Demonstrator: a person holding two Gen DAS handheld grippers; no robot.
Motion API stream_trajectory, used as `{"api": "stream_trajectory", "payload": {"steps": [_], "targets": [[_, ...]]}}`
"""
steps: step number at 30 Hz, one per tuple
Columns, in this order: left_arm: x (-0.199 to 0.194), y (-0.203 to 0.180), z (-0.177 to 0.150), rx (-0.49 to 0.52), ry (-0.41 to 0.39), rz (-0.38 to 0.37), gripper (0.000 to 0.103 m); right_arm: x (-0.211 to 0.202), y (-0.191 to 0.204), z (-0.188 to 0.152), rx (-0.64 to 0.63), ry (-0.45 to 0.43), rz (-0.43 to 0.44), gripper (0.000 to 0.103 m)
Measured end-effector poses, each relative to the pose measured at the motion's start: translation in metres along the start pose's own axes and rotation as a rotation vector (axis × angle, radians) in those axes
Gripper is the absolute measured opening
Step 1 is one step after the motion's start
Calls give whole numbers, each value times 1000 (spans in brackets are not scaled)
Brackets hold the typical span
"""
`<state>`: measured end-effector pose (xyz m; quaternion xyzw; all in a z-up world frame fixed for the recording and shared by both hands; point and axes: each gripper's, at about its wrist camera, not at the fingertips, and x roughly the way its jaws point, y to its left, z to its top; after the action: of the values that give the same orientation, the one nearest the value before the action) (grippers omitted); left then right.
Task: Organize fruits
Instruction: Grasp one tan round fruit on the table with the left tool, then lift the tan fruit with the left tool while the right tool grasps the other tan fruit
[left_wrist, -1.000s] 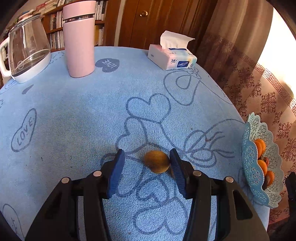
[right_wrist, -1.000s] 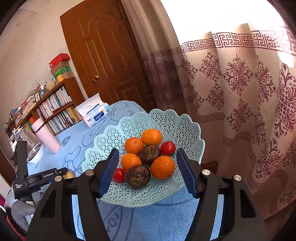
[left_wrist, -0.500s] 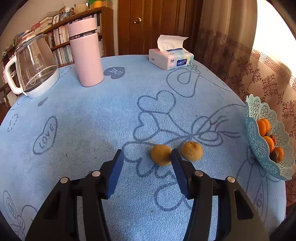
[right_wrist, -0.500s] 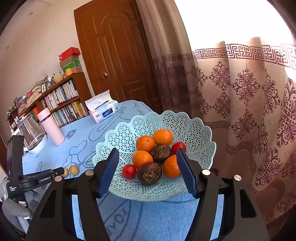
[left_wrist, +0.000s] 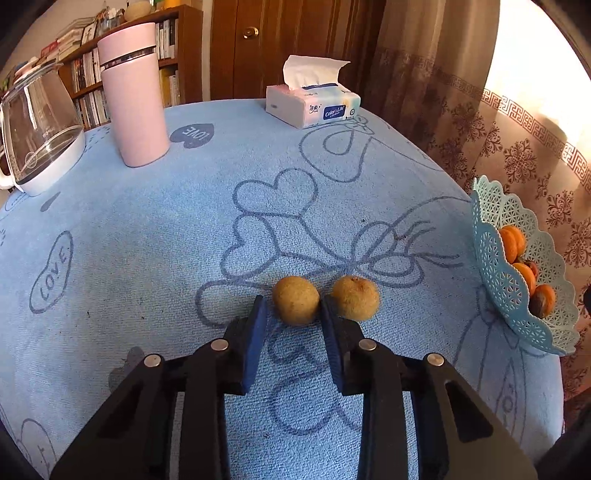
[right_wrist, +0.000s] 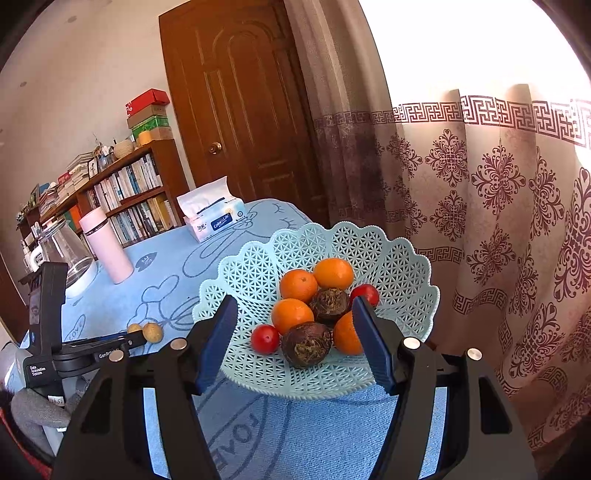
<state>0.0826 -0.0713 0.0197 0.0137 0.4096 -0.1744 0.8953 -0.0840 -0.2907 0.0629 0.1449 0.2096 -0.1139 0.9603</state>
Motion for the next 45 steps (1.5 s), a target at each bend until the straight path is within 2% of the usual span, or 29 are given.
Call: {"api": "stream_trajectory", "payload": {"steps": [6, 11, 18, 23, 26, 30, 40, 45], "targets": [[-13, 12, -1, -50, -40, 11, 26, 0, 15, 1, -49, 35, 39, 66], [-35, 23, 2, -81, -127, 70, 26, 3, 52, 1, -158, 71, 107, 66], [-57, 37, 3, -105, -235, 190, 26, 30, 108, -1, -258, 188, 234, 66], [-58, 50, 3, -148, -230, 196, 26, 63, 134, -7, -264, 297, 288, 66], [-56, 54, 1, -170, -218, 195, 26, 79, 146, -10, -276, 329, 294, 64], [-54, 57, 0, -189, -207, 195, 26, 105, 158, -15, -285, 385, 289, 51], [-52, 57, -1, -205, -192, 189, 26, 142, 166, -24, -306, 456, 250, 38], [-52, 57, -2, -205, -192, 185, 26, 144, 168, -26, -319, 453, 237, 30]]}}
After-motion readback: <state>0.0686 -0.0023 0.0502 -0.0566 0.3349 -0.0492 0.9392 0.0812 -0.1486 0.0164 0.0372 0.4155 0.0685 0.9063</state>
